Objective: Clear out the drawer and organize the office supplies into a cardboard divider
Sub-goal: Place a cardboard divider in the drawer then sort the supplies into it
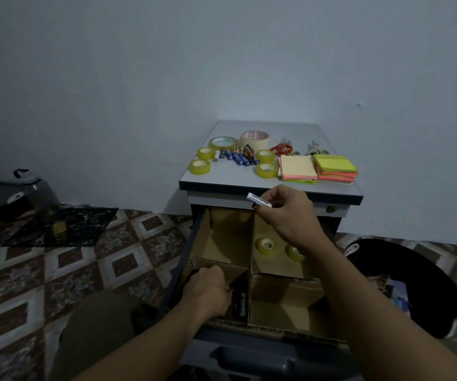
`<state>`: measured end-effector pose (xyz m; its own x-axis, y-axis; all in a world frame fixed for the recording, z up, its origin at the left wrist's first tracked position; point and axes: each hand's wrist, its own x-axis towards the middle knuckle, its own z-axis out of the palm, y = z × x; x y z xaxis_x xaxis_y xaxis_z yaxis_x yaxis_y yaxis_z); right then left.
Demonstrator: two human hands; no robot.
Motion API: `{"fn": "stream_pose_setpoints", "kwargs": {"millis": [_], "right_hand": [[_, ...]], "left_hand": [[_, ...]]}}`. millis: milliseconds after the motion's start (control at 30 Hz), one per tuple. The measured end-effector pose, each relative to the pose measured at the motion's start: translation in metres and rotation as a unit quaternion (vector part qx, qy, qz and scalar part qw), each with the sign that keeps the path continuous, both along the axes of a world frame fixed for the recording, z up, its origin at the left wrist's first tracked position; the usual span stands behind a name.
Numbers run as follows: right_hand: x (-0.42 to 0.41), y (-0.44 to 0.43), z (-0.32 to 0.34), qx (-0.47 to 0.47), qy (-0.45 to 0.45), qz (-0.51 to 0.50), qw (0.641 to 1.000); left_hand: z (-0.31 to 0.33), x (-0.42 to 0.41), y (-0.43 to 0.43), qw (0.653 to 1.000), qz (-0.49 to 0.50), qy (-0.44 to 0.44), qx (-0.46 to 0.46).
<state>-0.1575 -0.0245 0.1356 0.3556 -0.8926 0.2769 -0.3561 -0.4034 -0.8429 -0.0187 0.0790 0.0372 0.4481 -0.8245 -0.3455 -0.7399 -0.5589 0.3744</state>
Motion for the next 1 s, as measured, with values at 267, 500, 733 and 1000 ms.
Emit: {"fn": "stream_pose_setpoints", "kwargs": {"millis": [267,500,733,1000], "right_hand": [[0.002,0.006,-0.010,0.034,0.001,0.005,0.999],[0.000,0.004,-0.014,0.039,0.005,0.000,0.999],[-0.002,0.007,-0.018,0.070,-0.010,-0.004,0.997],[0.001,0.018,-0.026,0.074,0.010,0.001,0.997]], "left_hand": [[-0.006,-0.002,-0.014,0.979,0.116,0.168,0.007],[-0.007,0.005,-0.009,0.945,0.148,0.290,-0.004],[0.002,0.012,-0.001,0.923,0.136,0.360,-0.009],[0.033,0.030,0.013,0.974,0.003,0.213,-0.074]]}}
